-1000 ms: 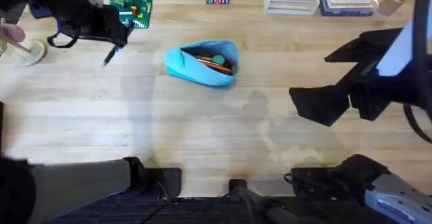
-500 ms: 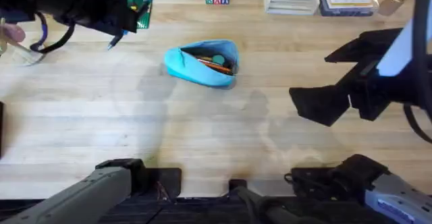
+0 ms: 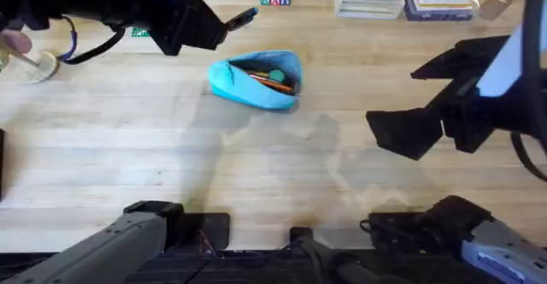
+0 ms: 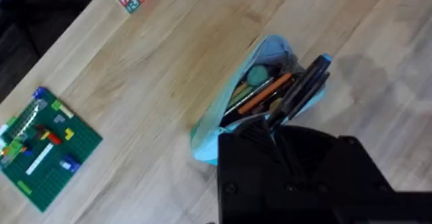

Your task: Unzip the bag, pick up the pens from the table one at a time and place them inside, then zip the bag closed.

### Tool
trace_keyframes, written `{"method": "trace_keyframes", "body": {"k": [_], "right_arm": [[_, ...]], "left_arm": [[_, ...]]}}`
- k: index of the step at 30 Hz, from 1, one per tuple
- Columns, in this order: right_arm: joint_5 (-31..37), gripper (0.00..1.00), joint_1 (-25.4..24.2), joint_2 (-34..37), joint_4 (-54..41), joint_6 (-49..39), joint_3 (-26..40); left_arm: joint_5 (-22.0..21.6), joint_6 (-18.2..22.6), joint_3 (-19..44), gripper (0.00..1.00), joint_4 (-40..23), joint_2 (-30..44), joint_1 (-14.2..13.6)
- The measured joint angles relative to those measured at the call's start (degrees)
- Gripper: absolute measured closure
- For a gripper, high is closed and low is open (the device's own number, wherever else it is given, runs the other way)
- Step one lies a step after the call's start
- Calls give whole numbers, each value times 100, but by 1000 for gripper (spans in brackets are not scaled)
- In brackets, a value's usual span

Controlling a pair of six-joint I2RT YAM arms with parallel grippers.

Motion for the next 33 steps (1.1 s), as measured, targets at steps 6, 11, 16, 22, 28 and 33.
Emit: {"method": "trace_keyframes", "body": {"k": [6, 11, 16, 22, 28, 33], "right_arm": [[0, 3, 0, 0, 0, 0, 0], [0, 4, 0, 1, 0, 0, 0], [0, 3, 0, 2, 2, 0, 0], [0, 3, 0, 0, 0, 0, 0], [0, 3, 0, 0, 0, 0, 0], [0, 3, 0, 1, 0, 0, 0]], "left_arm": [[617, 171, 0, 957, 86, 162, 0], [862, 195, 0, 957, 385, 418, -121], [945, 211, -2, 957, 612, 573, -348], [977, 215, -2, 957, 890, 715, -588], [1001, 215, -2, 956, 872, 817, -621], [1017, 215, 0, 956, 855, 969, -621]]}}
